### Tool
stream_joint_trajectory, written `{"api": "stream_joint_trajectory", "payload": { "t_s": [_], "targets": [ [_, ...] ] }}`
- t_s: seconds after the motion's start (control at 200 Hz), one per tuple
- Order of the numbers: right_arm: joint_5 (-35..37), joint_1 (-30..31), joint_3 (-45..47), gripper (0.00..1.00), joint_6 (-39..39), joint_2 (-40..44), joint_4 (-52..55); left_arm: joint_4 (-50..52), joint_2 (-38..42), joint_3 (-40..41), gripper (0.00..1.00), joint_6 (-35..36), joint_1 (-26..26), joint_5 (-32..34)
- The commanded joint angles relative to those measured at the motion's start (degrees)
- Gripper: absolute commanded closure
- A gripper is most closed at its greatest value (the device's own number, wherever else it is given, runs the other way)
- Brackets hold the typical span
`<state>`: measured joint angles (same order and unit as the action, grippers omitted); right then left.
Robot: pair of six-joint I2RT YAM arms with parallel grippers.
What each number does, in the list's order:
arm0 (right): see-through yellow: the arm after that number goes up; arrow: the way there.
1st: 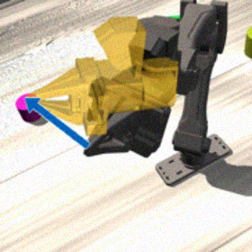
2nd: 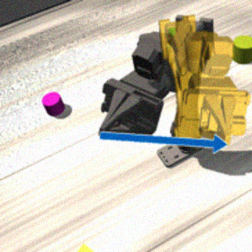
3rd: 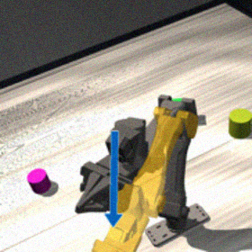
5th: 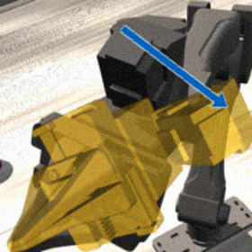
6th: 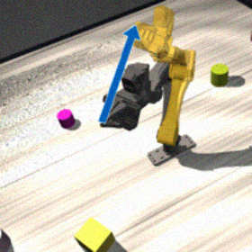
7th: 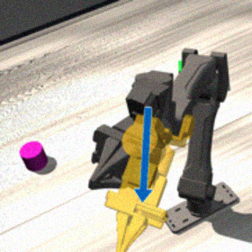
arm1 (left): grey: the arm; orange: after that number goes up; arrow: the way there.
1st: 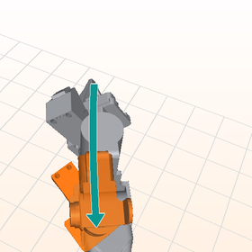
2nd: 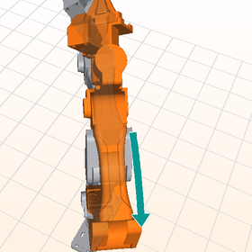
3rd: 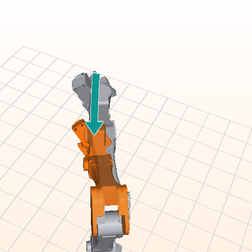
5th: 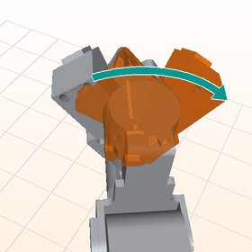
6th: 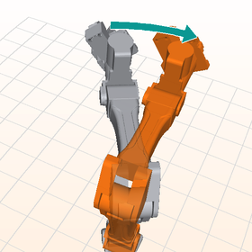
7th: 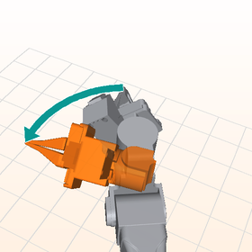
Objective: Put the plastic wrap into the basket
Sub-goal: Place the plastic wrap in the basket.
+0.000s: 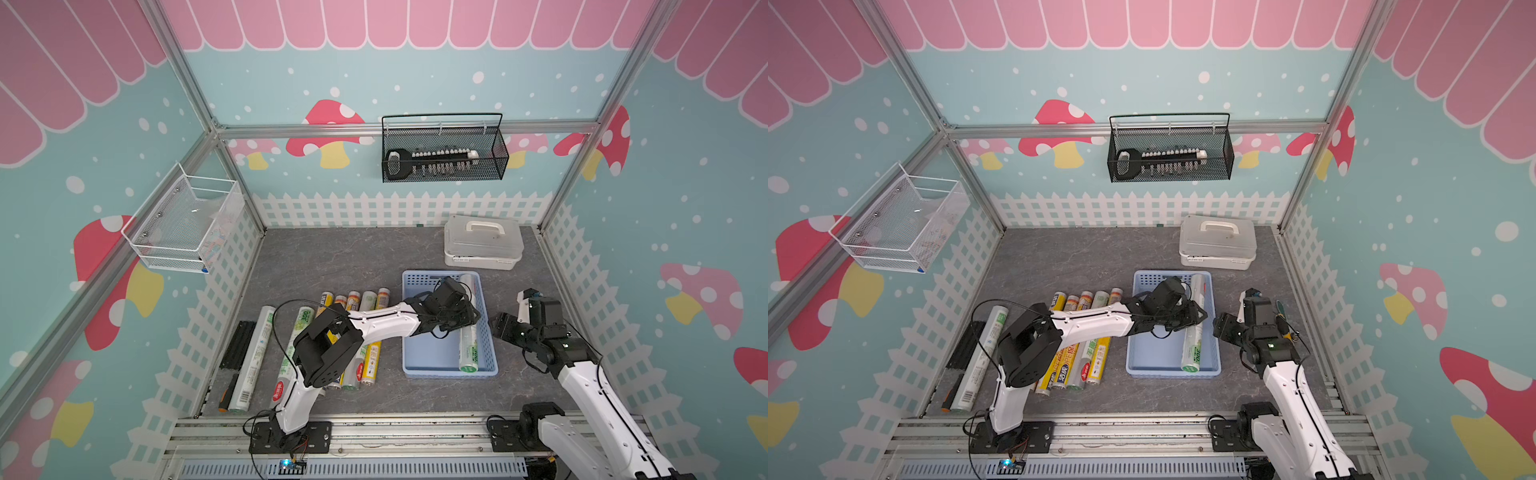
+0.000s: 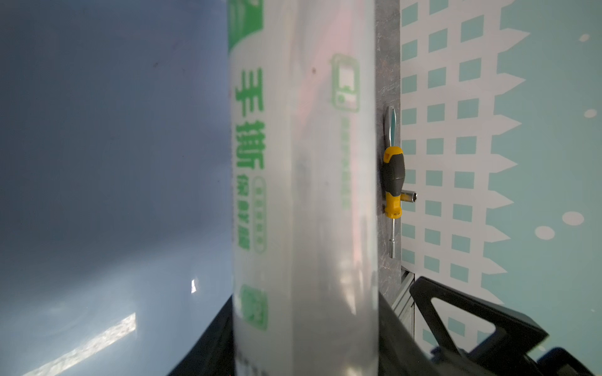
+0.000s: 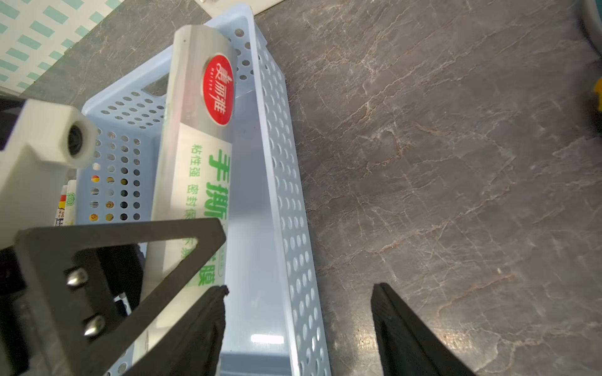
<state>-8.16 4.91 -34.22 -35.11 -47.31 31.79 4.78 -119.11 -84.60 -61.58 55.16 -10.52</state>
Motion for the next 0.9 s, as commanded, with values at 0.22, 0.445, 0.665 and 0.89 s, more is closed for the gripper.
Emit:
{"api": "stream_joint_trajectory", "payload": {
  "t_s": [0.22,0.445,0.665,0.89],
  "targets": [
    [0.1,-0.3,1.9,0.27,-1.4,0.0,0.1,-3.8,-3.6,-4.4,0.89,-0.1,0.2,7.0],
    [0.0,-0.2,3.3,0.26,-1.8,0.6,0.2,-4.2,-6.7,-6.6,0.82,-2.3,0.3,5.7],
    [1.2,-0.2,3.5,0.25,-2.0,1.6,0.5,-3.4,-8.8,-7.6,0.65,-3.6,0.3,3.4],
    [0.6,-0.2,3.3,0.25,-1.8,0.5,0.3,-3.4,-8.3,-7.0,0.52,-4.4,0.2,2.6]
  ]
}}
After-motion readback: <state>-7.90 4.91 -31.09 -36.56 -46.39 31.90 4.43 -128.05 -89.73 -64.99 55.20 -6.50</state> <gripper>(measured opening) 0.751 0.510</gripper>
